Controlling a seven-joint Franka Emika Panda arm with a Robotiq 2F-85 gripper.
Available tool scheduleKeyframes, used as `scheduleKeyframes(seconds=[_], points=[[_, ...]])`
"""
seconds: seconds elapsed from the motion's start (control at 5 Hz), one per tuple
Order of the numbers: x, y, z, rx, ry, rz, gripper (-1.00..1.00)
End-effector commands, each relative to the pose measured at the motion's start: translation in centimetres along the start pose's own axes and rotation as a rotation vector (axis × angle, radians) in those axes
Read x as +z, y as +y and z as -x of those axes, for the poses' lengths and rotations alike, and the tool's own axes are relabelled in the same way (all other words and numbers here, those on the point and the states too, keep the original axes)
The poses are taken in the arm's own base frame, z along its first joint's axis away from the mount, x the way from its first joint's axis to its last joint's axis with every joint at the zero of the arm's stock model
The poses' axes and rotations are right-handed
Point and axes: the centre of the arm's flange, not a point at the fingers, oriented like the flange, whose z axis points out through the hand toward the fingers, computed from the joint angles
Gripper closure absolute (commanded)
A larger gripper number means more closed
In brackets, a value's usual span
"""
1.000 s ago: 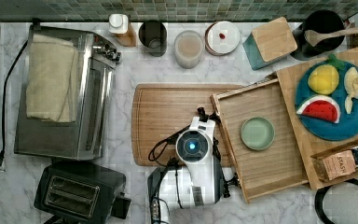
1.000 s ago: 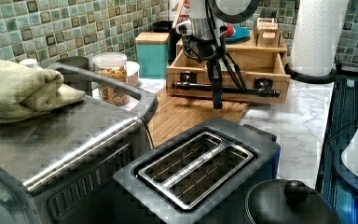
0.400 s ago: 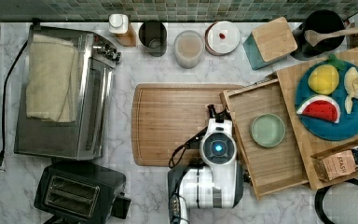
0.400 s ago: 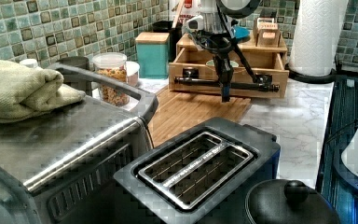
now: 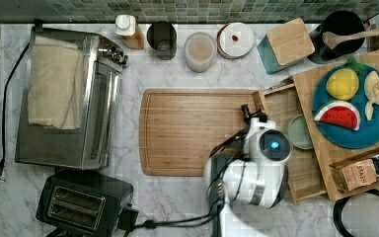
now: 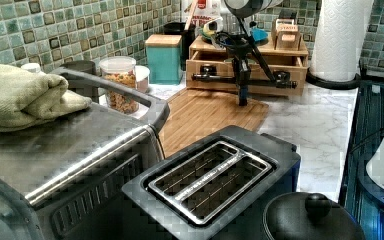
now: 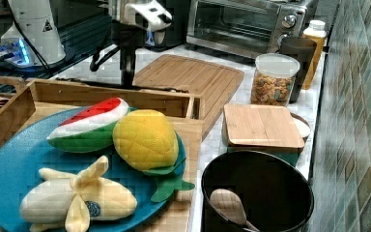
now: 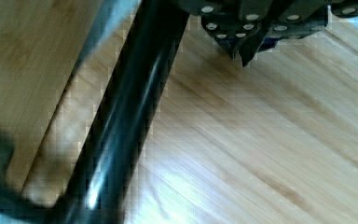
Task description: Close the drawer.
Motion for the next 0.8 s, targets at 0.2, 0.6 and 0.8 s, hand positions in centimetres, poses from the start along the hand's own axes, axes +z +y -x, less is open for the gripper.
scheduleKeyframes(seconds=[0.2,0.6,0.8], points=[[-9.9,15.3,8.6,0.219,0.115,0.141,1.0],[-9.6,17.2,8.0,0.205,0.241,0.268,1.0],[-10.3,18.2,7.9,0.201,0.3,0.352,1.0]])
